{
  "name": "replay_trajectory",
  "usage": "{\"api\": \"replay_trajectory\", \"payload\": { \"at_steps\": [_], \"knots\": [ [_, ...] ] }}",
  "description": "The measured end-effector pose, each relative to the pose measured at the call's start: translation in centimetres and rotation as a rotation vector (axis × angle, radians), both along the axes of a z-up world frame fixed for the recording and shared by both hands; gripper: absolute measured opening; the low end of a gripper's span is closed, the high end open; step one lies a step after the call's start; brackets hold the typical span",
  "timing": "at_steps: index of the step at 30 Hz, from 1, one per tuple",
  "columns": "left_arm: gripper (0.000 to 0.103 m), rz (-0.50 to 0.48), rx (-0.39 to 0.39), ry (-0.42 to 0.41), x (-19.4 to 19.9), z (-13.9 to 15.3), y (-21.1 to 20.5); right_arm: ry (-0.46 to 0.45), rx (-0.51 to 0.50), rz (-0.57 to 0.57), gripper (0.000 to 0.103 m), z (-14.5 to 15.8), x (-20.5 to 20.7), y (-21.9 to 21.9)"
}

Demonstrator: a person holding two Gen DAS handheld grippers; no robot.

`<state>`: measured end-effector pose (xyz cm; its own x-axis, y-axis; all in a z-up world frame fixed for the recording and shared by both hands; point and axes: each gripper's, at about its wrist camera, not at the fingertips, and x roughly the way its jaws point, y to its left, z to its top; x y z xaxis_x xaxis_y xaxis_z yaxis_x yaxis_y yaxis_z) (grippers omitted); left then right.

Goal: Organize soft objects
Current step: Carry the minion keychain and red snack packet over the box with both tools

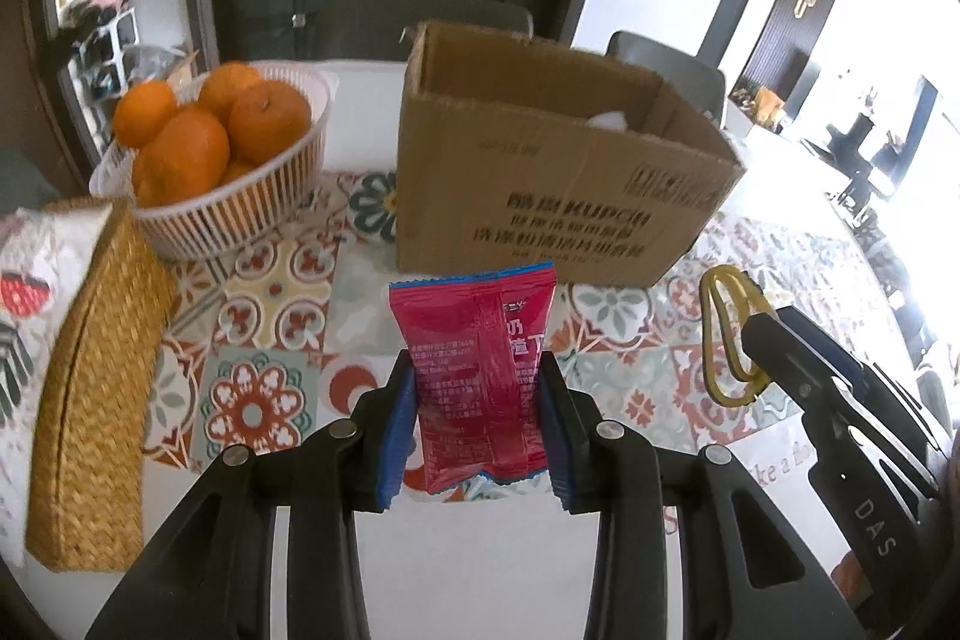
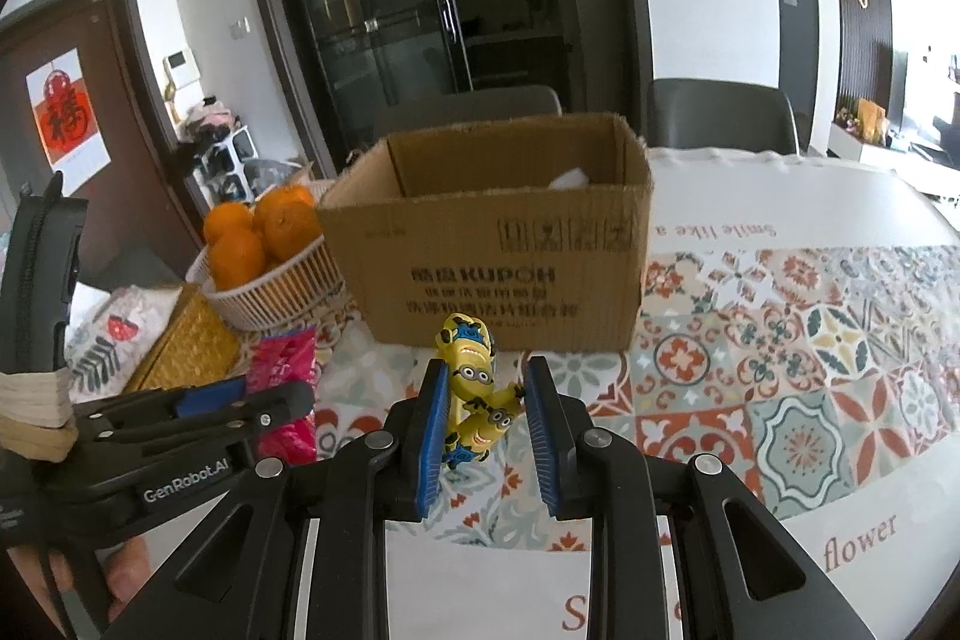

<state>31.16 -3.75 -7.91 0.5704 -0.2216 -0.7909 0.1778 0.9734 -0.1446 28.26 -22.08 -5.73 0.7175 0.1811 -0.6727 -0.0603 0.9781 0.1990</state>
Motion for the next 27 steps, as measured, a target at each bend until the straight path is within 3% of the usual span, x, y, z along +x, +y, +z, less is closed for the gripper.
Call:
{"api": "replay_trajectory", "payload": {
  "at_steps": [16, 27],
  "knots": [
    [0.037, -0.073, 0.013, -0.148, 1.3, 5.9, -1.2, -0.108, 0.009, -0.031, 0.027, 4.3, 0.7, -0.8],
    [0.037, -0.110, 0.030, -0.205, 2.7, 8.5, -1.7, -0.169, -0.007, -0.039, 0.027, 6.8, 2.2, -1.4]
  ]
}}
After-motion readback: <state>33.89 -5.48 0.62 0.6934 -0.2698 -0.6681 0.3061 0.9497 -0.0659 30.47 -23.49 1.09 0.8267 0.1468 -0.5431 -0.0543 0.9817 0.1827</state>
